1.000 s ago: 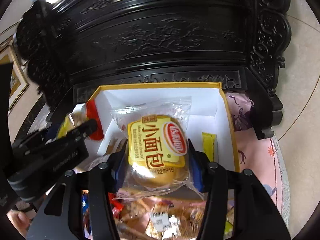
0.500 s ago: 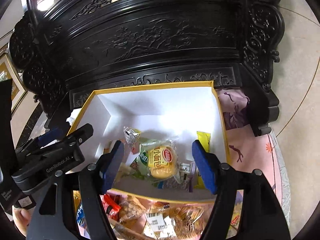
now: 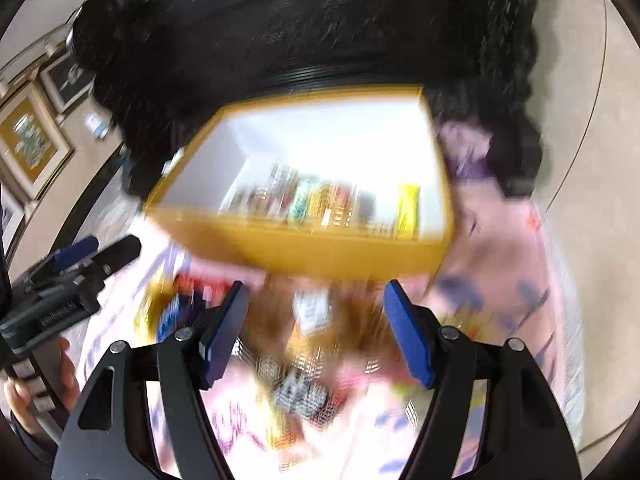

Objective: Organize snacks
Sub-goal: 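Grasp the blue cookie bag with left tool while right tool grasps dark sausage bread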

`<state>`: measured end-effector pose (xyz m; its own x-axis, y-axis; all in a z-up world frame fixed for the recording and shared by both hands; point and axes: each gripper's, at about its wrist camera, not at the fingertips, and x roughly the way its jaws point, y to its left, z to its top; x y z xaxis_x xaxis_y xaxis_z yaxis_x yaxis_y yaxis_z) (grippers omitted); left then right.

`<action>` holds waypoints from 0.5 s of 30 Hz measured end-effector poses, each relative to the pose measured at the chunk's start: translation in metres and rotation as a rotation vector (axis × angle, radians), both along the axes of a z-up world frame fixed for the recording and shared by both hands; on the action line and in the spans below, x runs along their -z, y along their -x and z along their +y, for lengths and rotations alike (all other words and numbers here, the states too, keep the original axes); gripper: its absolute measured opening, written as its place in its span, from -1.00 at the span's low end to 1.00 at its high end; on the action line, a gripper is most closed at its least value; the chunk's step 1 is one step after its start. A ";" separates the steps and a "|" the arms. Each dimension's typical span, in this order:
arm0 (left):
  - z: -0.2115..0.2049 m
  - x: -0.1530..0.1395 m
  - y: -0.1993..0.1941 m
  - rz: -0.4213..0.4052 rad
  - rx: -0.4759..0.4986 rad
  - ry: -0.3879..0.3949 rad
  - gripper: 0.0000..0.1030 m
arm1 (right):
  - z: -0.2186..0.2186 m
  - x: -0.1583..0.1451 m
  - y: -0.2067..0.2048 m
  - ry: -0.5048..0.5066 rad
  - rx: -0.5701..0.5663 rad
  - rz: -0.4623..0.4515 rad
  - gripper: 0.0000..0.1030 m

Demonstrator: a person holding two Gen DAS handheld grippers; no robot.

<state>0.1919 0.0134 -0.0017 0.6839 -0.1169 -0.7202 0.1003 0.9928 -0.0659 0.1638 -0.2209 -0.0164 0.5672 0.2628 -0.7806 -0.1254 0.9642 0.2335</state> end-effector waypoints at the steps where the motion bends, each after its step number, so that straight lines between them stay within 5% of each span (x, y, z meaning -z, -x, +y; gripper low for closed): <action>1: 0.005 0.006 0.008 0.009 -0.001 0.005 0.85 | 0.007 0.008 0.009 -0.001 -0.033 -0.001 0.38; 7: 0.051 0.053 0.060 0.072 -0.072 0.032 0.85 | 0.059 0.048 0.026 0.130 -0.194 0.002 0.38; 15: 0.082 0.075 0.074 0.130 -0.103 0.028 0.85 | 0.087 0.075 -0.002 0.272 -0.217 -0.051 0.36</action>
